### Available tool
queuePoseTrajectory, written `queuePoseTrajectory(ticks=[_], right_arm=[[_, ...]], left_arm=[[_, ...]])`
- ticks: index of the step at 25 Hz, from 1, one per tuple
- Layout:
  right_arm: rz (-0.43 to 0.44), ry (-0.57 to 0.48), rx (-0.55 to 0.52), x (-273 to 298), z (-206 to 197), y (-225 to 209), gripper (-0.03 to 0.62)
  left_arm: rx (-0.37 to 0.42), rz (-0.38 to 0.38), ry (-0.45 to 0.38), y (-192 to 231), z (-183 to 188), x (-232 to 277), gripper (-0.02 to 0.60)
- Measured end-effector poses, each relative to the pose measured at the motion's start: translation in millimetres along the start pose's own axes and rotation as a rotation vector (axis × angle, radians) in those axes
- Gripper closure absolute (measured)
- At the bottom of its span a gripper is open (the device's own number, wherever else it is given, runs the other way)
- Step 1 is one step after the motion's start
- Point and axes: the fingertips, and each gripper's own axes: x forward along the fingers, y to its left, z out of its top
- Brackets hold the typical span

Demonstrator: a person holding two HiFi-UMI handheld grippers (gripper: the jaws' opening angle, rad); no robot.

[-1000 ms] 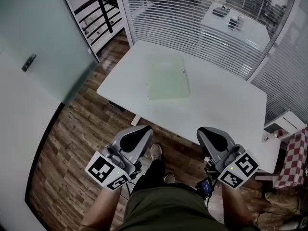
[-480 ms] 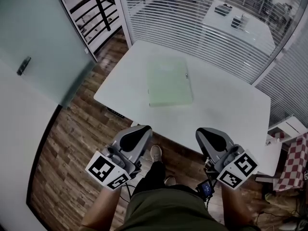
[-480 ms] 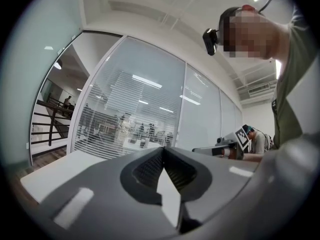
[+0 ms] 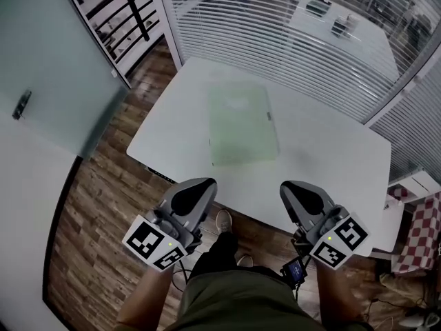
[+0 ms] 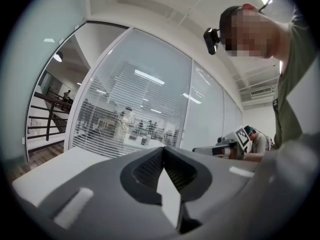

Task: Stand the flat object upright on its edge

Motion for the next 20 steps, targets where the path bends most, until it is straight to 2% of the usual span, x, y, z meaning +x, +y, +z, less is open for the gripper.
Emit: queuePoseTrajectory(ticks=[20], right_arm=[[-0.098,0.066,0.061,120.0,-10.8,-83.5,0.582]], left_arm=[[-0.077,-0.018,0.104,141.2,-31.4,67.8,0.581]])
